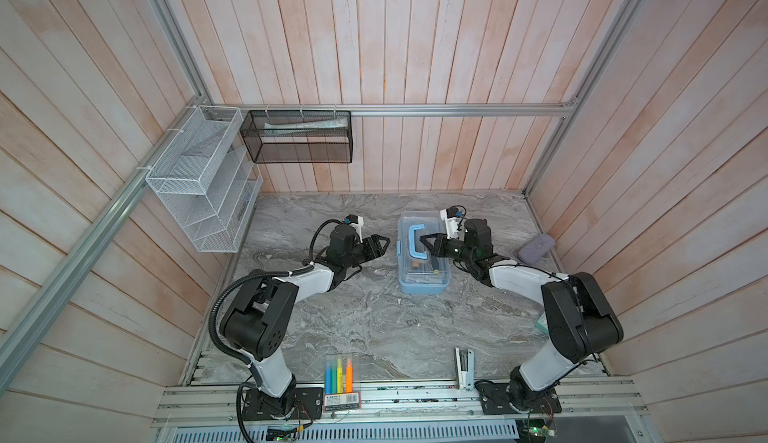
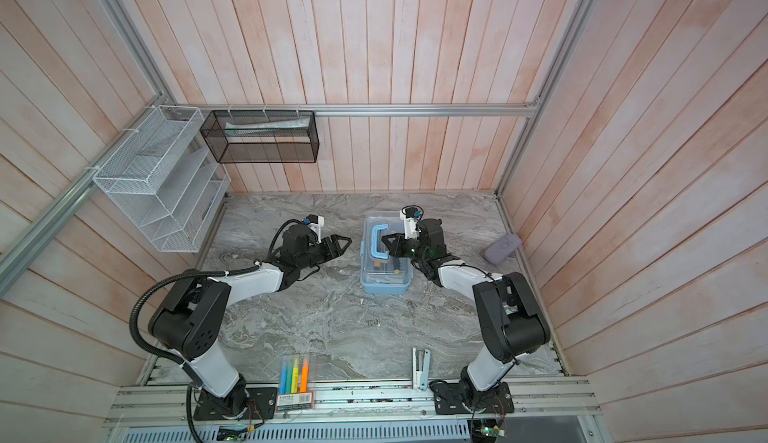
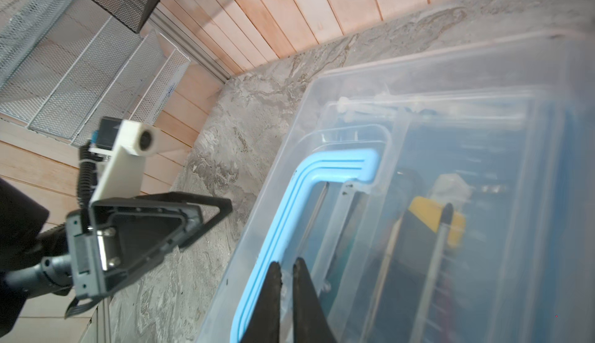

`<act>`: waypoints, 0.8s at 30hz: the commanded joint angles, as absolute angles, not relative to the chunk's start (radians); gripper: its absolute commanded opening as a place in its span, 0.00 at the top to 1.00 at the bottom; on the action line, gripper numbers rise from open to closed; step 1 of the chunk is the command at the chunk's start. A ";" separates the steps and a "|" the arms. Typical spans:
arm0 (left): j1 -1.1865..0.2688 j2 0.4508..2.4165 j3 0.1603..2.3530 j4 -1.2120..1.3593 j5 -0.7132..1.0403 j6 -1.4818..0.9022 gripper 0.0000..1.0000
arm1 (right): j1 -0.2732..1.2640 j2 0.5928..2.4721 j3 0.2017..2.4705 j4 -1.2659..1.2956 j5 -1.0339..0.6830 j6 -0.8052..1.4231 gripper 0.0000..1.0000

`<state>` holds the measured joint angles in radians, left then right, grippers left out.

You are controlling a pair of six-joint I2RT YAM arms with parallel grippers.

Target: Pack the tool kit

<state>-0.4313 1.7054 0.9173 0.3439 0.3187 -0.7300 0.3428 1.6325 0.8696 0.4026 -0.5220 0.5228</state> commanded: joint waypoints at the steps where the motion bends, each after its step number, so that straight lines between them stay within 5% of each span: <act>1: -0.421 1.643 0.954 0.233 0.225 -0.623 0.20 | 0.320 1.602 0.901 0.195 -0.500 0.491 0.81; 8: -0.418 1.550 0.979 0.135 0.087 -0.547 0.16 | 0.317 1.501 0.970 0.181 -0.477 0.463 0.50; 12: -0.422 1.473 0.893 0.188 0.010 -0.549 0.00 | 0.320 1.440 0.949 0.192 -0.471 0.444 0.42; 14: -0.430 1.428 0.837 0.230 -0.036 -0.557 0.00 | 0.336 1.398 0.915 0.216 -0.457 0.427 0.39; 18: -0.468 1.335 0.719 0.320 -0.173 -0.495 0.00 | 0.423 1.275 0.807 0.295 -0.250 0.373 0.33; 20: -0.492 1.292 0.687 0.328 -0.233 -0.412 0.00 | 0.475 1.219 0.744 0.356 -0.138 0.343 0.20; 21: -0.505 1.271 0.667 0.338 -0.265 -0.357 0.00 | 0.500 1.193 0.708 0.397 -0.094 0.320 0.05; 24: -0.515 1.222 0.603 0.379 -0.352 -0.259 0.00 | 0.567 1.154 0.625 0.494 0.004 0.239 0.02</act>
